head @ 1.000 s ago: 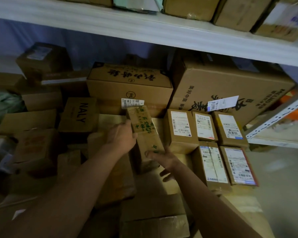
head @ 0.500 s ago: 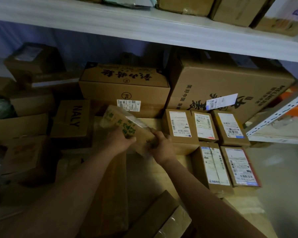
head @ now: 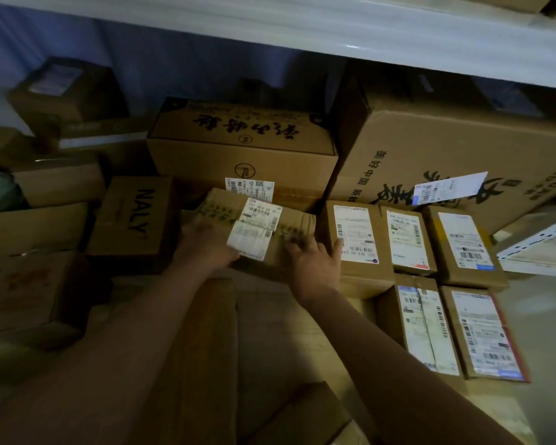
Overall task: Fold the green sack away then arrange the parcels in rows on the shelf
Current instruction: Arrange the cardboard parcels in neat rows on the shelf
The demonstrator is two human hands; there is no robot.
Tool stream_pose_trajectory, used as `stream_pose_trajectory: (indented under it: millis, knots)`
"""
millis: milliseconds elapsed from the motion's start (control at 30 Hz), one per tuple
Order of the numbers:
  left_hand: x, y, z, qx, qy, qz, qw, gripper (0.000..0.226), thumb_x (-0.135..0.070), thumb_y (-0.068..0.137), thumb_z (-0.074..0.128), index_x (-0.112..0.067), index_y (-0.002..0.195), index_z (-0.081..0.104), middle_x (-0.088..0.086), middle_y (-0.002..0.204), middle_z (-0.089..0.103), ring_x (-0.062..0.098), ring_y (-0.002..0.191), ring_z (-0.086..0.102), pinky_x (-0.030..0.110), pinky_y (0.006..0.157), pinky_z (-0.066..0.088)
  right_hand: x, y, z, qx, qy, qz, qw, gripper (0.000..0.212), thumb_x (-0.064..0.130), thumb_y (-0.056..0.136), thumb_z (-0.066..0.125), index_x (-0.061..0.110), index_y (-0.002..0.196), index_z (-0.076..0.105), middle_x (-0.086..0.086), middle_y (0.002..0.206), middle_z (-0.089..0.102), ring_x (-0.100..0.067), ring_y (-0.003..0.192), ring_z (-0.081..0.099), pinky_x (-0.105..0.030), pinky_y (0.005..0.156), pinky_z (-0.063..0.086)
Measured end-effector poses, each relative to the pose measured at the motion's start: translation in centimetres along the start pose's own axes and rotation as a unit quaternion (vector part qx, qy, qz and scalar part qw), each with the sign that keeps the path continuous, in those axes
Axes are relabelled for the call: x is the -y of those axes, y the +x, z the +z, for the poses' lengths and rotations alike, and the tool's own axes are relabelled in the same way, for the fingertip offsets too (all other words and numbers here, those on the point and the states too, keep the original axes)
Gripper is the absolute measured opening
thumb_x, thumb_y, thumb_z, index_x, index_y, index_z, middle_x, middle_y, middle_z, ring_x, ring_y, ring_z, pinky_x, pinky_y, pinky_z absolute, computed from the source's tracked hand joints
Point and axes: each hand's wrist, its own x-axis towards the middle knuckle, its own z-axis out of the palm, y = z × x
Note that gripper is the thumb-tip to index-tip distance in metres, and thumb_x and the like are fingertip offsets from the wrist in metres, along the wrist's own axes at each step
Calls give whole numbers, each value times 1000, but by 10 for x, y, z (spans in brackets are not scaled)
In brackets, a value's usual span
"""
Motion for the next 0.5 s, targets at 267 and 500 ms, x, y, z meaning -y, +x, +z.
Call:
stream_pose_trajectory:
  millis: [267, 500]
  knots:
    - [-8, 13, 7, -19, 20, 17, 999, 55, -50, 86, 57, -22, 132, 52, 15, 142, 30, 34, 125, 37, 42, 98, 39, -13, 27, 7, -35, -60, 0, 998, 44, 29, 90, 53, 25, 133, 47, -6, 141, 45, -25, 136, 35, -60, 110, -14]
    - [-5, 7, 8, -22, -39, 35, 998, 48, -46, 88, 56, -21, 128, 54, 14, 142, 31, 32, 125, 41, 42, 103, 40, -21, 33, 8, -15, -59, 1, 998, 55, 20, 90, 50, 22, 143, 34, -8, 153, 30, -25, 143, 27, -59, 112, -12]
